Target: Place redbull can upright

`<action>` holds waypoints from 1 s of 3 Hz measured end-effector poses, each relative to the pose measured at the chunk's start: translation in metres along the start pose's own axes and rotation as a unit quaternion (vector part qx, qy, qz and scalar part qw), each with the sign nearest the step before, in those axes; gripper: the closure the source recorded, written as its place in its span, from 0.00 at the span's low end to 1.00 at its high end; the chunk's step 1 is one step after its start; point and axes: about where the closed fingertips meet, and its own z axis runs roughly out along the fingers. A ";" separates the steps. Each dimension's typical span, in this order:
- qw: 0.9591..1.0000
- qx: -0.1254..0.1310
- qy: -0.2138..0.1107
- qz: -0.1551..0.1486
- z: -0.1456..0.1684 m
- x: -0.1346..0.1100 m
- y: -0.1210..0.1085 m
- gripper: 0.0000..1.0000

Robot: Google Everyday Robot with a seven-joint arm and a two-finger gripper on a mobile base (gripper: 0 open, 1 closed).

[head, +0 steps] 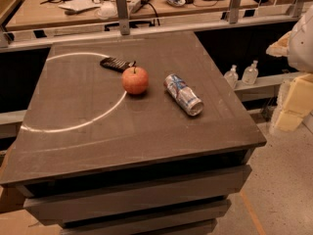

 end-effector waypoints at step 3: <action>0.997 -0.001 0.022 0.077 0.024 -0.030 -0.012 0.00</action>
Offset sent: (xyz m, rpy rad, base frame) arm 0.0109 0.0279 -0.0210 0.0564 0.0549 -0.1448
